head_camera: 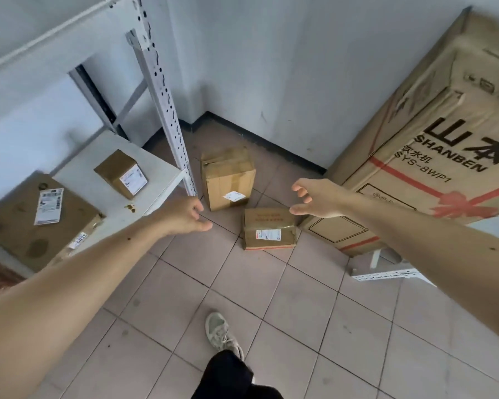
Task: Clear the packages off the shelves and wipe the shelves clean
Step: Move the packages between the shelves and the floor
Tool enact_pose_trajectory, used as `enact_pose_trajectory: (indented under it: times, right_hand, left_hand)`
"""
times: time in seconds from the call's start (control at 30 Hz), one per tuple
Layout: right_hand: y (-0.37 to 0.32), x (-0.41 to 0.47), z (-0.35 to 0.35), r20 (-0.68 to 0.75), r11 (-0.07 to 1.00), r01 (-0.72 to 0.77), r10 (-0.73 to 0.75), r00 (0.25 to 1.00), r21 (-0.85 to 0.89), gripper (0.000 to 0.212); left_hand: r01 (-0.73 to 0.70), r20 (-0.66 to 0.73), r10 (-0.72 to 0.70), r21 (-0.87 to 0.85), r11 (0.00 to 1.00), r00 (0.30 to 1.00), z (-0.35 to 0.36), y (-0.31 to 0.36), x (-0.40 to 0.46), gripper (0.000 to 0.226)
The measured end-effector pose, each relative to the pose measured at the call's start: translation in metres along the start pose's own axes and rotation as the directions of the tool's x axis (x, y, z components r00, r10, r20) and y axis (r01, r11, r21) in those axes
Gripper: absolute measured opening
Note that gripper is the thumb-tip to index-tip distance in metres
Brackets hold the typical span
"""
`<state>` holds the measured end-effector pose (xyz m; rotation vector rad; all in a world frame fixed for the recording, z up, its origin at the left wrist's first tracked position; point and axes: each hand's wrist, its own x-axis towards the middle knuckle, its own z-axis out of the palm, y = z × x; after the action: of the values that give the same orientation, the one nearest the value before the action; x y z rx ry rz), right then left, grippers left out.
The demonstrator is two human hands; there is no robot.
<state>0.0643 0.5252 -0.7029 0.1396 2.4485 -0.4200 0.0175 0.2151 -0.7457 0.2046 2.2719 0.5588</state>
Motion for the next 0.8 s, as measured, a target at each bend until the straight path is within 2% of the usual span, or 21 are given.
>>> enact_pose_trajectory:
  times: [0.13,0.3,0.43,0.57,0.7,0.8]
  right_hand:
    - [0.045,0.056,0.009,0.019,0.996,-0.059,0.057,0.998,0.069,0.063]
    - [0.110,0.123,0.040,0.074,0.988,-0.112,0.104,0.992,0.105,0.063]
    - [0.170,0.180,0.078,0.126,0.986,-0.137,0.125,0.984,0.090,0.066]
    - [0.230,0.238,0.137,0.137,0.972,-0.167,0.145,0.980,0.166,0.066]
    - [0.283,0.293,0.214,0.164,0.971,-0.164,0.135,0.977,0.173,0.061]
    - [0.318,0.333,0.277,0.210,0.976,-0.176,0.147,0.967,0.130,0.075]
  left_hand:
    - [0.049,0.005,-0.049,0.006,0.999,0.999,0.018,0.006,0.072,0.052]
    - [0.119,0.043,-0.115,-0.120,0.986,0.992,0.073,0.010,0.150,0.044]
    - [0.183,0.040,-0.180,-0.113,0.977,0.983,0.137,-0.004,0.205,0.058]
    - [0.221,0.030,-0.219,-0.144,0.965,0.975,0.221,-0.021,0.260,0.046]
    - [0.270,0.012,-0.272,-0.165,0.948,0.962,0.301,-0.044,0.321,0.053]
    - [0.300,-0.006,-0.305,-0.165,0.940,0.952,0.358,-0.063,0.368,0.067]
